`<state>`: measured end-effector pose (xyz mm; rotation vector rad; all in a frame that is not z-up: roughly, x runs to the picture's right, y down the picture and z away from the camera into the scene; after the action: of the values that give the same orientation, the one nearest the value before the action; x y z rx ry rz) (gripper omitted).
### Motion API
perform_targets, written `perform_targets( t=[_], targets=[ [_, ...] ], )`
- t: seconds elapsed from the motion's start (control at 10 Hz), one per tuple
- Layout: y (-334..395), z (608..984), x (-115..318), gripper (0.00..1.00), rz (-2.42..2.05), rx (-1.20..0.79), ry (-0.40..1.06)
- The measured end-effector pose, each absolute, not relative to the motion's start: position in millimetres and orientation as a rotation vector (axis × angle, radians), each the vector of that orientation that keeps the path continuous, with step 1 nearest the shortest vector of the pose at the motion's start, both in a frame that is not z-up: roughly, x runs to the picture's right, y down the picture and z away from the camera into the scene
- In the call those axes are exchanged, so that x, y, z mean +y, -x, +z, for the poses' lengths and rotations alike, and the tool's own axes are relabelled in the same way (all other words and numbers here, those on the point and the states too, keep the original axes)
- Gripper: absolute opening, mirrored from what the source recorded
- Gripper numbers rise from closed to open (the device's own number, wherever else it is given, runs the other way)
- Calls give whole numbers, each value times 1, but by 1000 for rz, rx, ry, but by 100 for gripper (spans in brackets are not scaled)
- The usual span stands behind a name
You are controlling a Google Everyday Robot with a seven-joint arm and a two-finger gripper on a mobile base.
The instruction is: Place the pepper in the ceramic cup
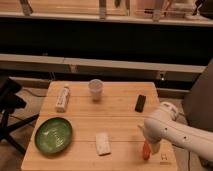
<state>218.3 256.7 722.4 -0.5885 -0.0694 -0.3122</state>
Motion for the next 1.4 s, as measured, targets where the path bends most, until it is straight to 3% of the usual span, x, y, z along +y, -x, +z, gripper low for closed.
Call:
perform_targets(
  t=[1.4],
  targets=[
    [-211,742,301,80,-418,-115,637]
  ],
)
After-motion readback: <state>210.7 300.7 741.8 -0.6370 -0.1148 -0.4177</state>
